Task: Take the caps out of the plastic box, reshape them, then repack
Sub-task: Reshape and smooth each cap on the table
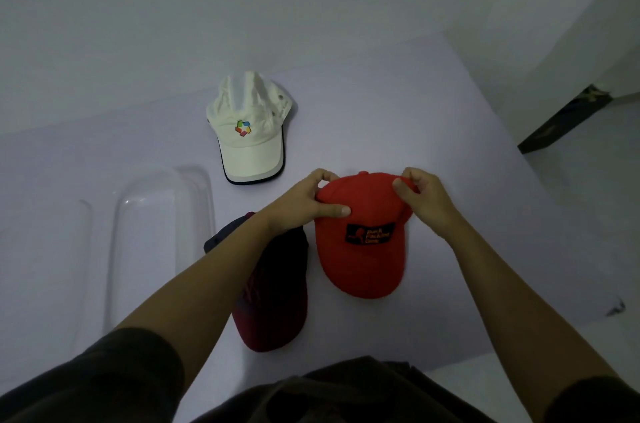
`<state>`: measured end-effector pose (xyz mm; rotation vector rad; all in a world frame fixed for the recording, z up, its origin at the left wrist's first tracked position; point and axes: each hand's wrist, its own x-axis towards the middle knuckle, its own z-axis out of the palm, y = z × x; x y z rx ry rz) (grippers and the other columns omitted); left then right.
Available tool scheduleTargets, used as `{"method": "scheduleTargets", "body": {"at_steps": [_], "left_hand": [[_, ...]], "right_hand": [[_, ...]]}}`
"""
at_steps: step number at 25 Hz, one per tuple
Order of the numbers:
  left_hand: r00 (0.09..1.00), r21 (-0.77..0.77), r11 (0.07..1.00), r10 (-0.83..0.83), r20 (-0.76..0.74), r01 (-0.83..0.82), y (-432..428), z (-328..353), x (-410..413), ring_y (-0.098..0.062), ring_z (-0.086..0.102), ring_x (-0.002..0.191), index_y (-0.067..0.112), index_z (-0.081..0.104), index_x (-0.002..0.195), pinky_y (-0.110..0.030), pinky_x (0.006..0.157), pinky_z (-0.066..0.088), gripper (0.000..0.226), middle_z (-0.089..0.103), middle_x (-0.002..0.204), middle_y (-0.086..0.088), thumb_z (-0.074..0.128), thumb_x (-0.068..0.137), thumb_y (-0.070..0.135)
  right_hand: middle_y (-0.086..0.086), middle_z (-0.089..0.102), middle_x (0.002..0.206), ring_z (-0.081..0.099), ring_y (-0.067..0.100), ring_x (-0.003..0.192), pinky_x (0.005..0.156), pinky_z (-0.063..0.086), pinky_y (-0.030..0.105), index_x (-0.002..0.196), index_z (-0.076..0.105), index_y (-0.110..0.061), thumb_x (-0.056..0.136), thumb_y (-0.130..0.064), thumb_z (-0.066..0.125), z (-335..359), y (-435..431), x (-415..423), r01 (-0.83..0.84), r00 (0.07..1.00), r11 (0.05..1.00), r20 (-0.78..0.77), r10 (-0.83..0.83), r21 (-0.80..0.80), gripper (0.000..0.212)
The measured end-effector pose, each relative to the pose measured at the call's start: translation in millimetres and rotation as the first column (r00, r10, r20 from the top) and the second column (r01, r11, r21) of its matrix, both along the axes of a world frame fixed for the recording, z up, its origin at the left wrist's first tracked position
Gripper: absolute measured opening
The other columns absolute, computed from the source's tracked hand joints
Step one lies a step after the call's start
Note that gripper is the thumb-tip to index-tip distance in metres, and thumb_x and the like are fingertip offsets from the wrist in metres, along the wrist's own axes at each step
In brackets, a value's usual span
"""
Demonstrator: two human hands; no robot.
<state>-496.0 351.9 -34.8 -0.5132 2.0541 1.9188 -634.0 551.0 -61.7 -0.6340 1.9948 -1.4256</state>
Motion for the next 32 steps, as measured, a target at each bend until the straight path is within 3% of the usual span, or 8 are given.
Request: {"method": "scheduleTargets", "body": {"at_steps": [8, 11, 15, 18, 21, 25, 29, 32], "left_hand": [[0.981, 0.135, 0.987, -0.108, 0.162, 0.087, 6, -13, -10, -0.014, 0.062, 0.107, 0.016, 0.061, 0.120, -0.023, 0.095, 0.047, 0.037, 0.067, 0.116, -0.001, 0.066, 0.084, 0.017], [0.991, -0.034, 0.999, 0.006, 0.132, -0.002, 9, -27, -15, -0.013, 0.063, 0.102, 0.014, 0.058, 0.119, -0.026, 0.089, 0.051, 0.041, 0.065, 0.115, -0.002, 0.068, 0.083, 0.030], [0.946, -0.039, 0.956, 0.292, 0.144, -0.289, 10, -47, -17, -0.018, 0.060, 0.092, 0.008, 0.060, 0.101, -0.026, 0.077, 0.049, 0.026, 0.064, 0.097, -0.003, 0.058, 0.089, 0.031], [0.943, -0.010, 0.952, 0.304, 0.139, -0.305, 12, -49, -20, -0.016, 0.058, 0.088, 0.012, 0.062, 0.096, -0.027, 0.080, 0.046, 0.016, 0.063, 0.094, -0.004, 0.048, 0.093, 0.019], [0.981, -0.257, 0.949, 0.193, 0.018, -0.182, 13, -42, -23, -0.009, 0.048, 0.065, 0.017, 0.052, 0.076, -0.023, 0.064, 0.039, 0.025, 0.053, 0.071, 0.004, 0.045, 0.097, 0.029], [0.995, -0.533, 0.841, 0.078, -0.058, -0.097, 2, -38, -25, -0.012, 0.048, 0.058, 0.011, 0.041, 0.085, -0.021, 0.055, 0.036, 0.028, 0.050, 0.063, 0.003, 0.039, 0.098, 0.036], [0.994, -0.492, 0.866, 0.111, 0.013, -0.090, -5, -37, -24, -0.013, 0.055, 0.074, 0.014, 0.051, 0.114, -0.025, 0.071, 0.039, 0.034, 0.059, 0.078, 0.000, 0.039, 0.097, 0.041], [0.992, -0.353, 0.935, 0.082, 0.093, -0.044, -8, -35, -29, -0.012, 0.056, 0.083, 0.017, 0.064, 0.093, -0.024, 0.080, 0.040, 0.038, 0.062, 0.088, 0.003, 0.041, 0.094, 0.048]], "right_hand": [[-0.004, 0.059, 0.061, 0.053, 0.002, 0.055, 0.054, 0.041, 0.013, 0.063, 0.063, -0.015, 0.087, -0.043, 0.058, -12, -12, -4, -0.023, 0.998, 0.989, -0.051, 0.031, 0.145, 0.037], [-0.005, 0.059, 0.066, 0.053, 0.004, 0.059, 0.056, 0.042, 0.010, 0.068, 0.061, -0.014, 0.085, -0.048, 0.058, -21, -12, -11, 0.069, 0.995, 0.977, -0.079, -0.054, 0.203, 0.038], [-0.007, 0.063, 0.096, 0.057, 0.008, 0.090, 0.082, 0.043, 0.024, 0.093, 0.062, -0.023, 0.093, -0.052, 0.038, -45, 0, -15, 0.072, 0.994, 0.970, 0.067, -0.090, 0.233, 0.038], [0.005, 0.063, 0.112, 0.058, 0.020, 0.106, 0.094, 0.044, 0.036, 0.111, 0.061, -0.013, 0.097, -0.046, 0.032, -62, 5, -13, 0.111, 0.986, 0.960, 0.096, -0.139, 0.258, 0.045], [0.005, 0.064, 0.099, 0.060, 0.018, 0.093, 0.084, 0.048, 0.028, 0.101, 0.062, -0.008, 0.100, -0.036, 0.032, -63, 2, -8, 0.264, 0.947, 0.955, 0.150, -0.283, 0.137, 0.040], [0.008, 0.043, 0.075, 0.040, 0.018, 0.070, 0.069, 0.037, 0.028, 0.076, 0.050, -0.010, 0.097, -0.041, 0.037, -65, 1, -7, 0.453, 0.866, 0.891, 0.224, -0.447, 0.030, 0.040], [-0.004, 0.051, 0.070, 0.048, 0.011, 0.068, 0.069, 0.039, 0.030, 0.069, 0.051, -0.019, 0.092, -0.053, 0.039, -64, 2, -12, 0.306, 0.938, 0.944, 0.130, -0.321, 0.124, 0.043], [-0.001, 0.058, 0.078, 0.054, 0.013, 0.074, 0.074, 0.040, 0.032, 0.084, 0.060, -0.003, 0.076, -0.076, 0.037, -62, 4, -23, 0.084, 0.987, 0.961, 0.111, -0.117, 0.265, 0.077]]}}
